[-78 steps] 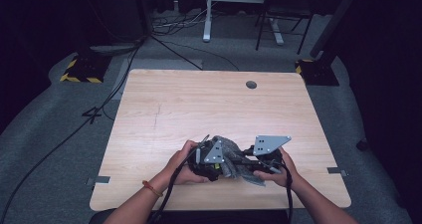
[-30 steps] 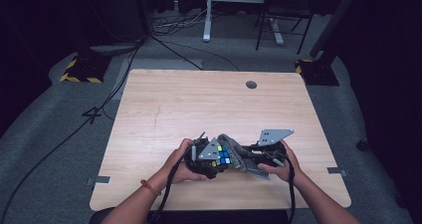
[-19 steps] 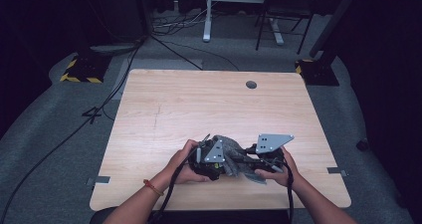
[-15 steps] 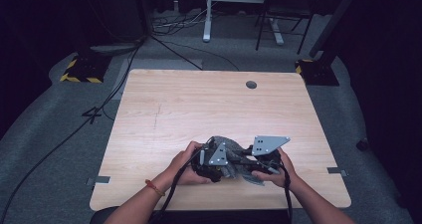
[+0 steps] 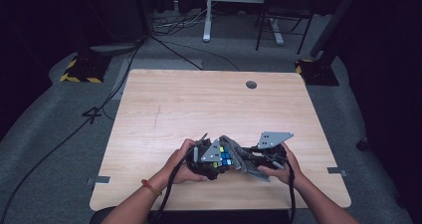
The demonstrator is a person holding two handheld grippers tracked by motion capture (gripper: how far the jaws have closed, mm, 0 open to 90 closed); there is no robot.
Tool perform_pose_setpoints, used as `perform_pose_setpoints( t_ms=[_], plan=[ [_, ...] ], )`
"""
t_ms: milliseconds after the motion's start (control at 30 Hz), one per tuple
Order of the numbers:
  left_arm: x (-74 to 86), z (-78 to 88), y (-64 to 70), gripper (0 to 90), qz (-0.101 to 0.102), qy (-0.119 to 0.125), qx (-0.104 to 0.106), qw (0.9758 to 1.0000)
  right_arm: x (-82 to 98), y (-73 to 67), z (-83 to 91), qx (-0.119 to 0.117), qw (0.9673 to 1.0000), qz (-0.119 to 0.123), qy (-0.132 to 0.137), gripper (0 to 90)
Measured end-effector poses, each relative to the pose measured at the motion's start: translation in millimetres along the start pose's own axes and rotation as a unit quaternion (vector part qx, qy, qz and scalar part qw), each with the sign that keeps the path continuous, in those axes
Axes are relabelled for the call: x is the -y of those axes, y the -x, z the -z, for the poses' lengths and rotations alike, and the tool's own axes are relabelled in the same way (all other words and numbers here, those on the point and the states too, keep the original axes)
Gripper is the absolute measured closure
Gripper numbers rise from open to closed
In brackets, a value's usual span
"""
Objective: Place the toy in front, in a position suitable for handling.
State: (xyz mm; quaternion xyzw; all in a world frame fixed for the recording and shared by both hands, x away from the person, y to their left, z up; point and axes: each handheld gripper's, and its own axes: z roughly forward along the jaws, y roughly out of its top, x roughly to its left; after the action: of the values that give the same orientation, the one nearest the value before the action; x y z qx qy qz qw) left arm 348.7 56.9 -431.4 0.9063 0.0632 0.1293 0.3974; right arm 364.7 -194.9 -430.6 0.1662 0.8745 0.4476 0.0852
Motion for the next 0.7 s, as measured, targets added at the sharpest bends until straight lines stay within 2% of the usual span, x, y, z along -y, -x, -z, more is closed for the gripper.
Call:
perform_pose_setpoints(
  t_ms=[100, 167, 200, 333, 433, 700],
  plan=[
    [0.2, 2.6, -0.6, 33.4, 0.003, 0.009, 0.004, 0.9999, 0.1, -0.4, 0.4, -0.013, 0.9999, -0.004, 0.005, 78.7],
    [0.6, 2.2, -0.7, 33.3, 0.004, 0.012, 0.007, 0.9999, -0.2, -0.4, 0.1, -0.034, 0.9992, -0.012, 0.018, 78.6],
    [0.8, 1.9, -0.1, 33.3, 0.005, 0.011, 0.009, 0.9999, -0.2, -0.9, -0.1, -0.049, 0.9984, -0.012, 0.025, 78.6],
    [1.3, -1.1, 1.5, 33.1, -0.001, 0.004, 0.011, 0.9999, -1.9, -3.1, 1.8, -0.068, 0.9967, -0.020, 0.041, 78.7],
    [0.9, -2.3, 2.3, 32.7, -0.002, -0.001, 0.011, 0.9999, -4.0, -7.1, 2.9, -0.069, 0.9966, -0.015, 0.042, 78.7],
    [1.6, -3.2, 0.7, 32.4, 0.001, -0.005, 0.003, 1.0000, -6.9, -11.6, 5.5, -0.053, 0.9976, -0.005, 0.044, 78.7]
  ],
)
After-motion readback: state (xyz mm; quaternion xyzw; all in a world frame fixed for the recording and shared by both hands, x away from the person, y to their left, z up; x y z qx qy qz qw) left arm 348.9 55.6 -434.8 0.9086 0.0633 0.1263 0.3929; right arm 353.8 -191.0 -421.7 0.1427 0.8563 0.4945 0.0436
